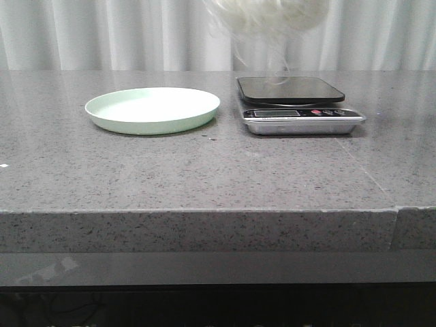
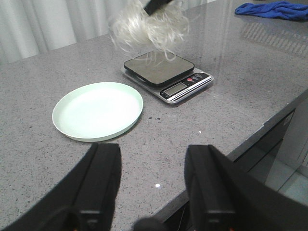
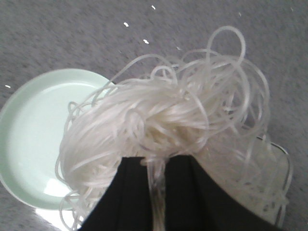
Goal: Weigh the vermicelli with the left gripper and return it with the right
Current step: 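Lift the vermicelli with the right gripper and carry it over the plate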
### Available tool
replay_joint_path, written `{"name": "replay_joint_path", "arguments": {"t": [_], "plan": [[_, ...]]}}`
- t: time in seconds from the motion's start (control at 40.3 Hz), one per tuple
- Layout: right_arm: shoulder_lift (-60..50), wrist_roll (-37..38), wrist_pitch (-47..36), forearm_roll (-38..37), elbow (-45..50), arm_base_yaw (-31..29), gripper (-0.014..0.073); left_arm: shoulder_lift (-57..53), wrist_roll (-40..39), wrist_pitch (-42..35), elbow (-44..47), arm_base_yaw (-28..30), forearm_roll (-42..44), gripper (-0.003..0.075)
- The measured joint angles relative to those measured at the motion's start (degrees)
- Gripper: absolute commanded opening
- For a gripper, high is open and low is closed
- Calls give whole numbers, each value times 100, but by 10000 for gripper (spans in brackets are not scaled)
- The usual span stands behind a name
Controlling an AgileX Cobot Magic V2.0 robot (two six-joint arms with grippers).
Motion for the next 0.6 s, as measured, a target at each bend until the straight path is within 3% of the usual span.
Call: {"name": "replay_joint_path", "arguments": {"t": [0.348, 0.596], "plan": [[292, 0, -1103, 227, -118, 988, 207, 0, 0, 0, 0, 0, 0, 407], [1079, 0, -1448, 227, -118, 1140, 209, 0, 0, 0, 0, 0, 0, 407]]}}
